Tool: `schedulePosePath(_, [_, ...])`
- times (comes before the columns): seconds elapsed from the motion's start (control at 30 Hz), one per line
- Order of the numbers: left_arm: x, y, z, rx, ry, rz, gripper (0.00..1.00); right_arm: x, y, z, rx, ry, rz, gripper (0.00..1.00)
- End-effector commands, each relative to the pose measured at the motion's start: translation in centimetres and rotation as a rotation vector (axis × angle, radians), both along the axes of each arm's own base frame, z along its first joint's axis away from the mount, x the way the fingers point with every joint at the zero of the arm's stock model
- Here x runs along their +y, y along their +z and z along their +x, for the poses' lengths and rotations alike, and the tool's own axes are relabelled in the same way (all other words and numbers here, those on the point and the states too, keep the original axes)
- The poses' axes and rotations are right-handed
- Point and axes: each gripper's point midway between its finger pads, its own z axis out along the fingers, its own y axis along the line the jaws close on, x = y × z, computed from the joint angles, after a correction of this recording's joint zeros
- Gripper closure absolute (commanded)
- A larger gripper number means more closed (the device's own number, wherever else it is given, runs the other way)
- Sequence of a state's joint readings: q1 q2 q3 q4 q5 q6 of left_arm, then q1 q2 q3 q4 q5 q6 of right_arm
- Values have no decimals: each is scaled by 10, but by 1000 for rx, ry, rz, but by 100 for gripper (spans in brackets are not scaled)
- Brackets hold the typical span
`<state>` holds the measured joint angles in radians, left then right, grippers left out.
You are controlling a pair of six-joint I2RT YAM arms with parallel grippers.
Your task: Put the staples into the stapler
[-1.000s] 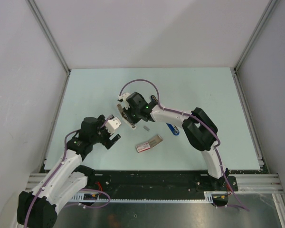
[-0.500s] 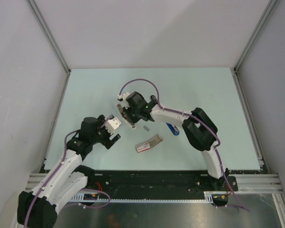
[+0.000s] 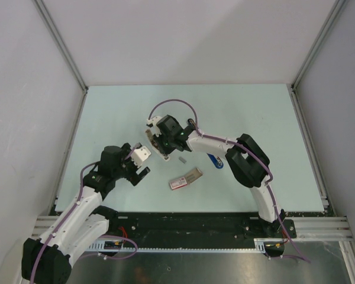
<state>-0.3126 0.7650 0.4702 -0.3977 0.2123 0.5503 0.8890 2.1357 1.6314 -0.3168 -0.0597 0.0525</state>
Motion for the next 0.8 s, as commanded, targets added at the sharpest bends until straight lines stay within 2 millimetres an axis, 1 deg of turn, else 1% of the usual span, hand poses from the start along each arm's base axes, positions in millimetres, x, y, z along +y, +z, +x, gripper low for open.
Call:
schedulePosePath(0.0, [0,6,5,-37,-5,-9,0,12,12,7,-32,-8,29,94])
schedulePosePath(0.77, [-1,6,4,-38,-6,-11,1,10,8,9,-47,-7,8,94])
